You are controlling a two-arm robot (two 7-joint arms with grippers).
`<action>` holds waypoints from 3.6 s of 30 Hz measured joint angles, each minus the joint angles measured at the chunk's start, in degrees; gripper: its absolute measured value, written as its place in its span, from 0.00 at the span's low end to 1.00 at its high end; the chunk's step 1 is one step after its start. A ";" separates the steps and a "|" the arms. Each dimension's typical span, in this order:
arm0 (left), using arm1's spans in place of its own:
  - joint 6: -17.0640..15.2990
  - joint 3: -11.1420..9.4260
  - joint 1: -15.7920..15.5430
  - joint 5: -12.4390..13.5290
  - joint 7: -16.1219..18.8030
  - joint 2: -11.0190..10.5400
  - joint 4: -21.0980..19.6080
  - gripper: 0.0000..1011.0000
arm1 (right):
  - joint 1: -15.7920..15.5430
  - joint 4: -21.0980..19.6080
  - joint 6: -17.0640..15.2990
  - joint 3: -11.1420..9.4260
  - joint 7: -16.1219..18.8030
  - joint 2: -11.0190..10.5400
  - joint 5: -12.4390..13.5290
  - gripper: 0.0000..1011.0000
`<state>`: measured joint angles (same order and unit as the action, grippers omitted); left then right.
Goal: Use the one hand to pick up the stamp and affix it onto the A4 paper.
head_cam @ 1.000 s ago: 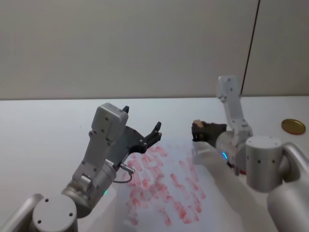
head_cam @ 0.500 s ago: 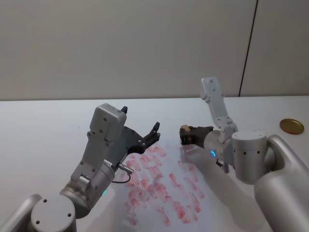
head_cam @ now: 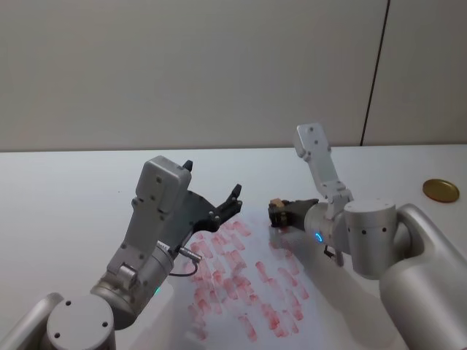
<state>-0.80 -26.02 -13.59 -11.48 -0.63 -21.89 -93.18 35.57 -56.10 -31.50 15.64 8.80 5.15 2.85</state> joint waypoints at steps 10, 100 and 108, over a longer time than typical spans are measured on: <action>0.00 0.00 0.00 0.00 0.00 0.00 0.00 0.98 | 0.73 2.07 -0.39 0.00 0.09 0.19 -0.61 0.22; 0.00 0.00 0.00 0.00 0.00 0.00 0.00 0.98 | -17.30 -29.14 -7.27 -5.82 -9.17 -7.88 5.06 0.22; 0.00 0.00 0.00 0.00 0.00 0.00 0.00 0.98 | -17.94 -29.50 -8.35 -6.03 -9.56 -8.01 4.88 0.22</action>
<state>-0.80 -26.03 -13.59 -11.48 -0.63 -21.89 -93.18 17.62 -85.59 -39.85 9.61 -0.76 -2.86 7.73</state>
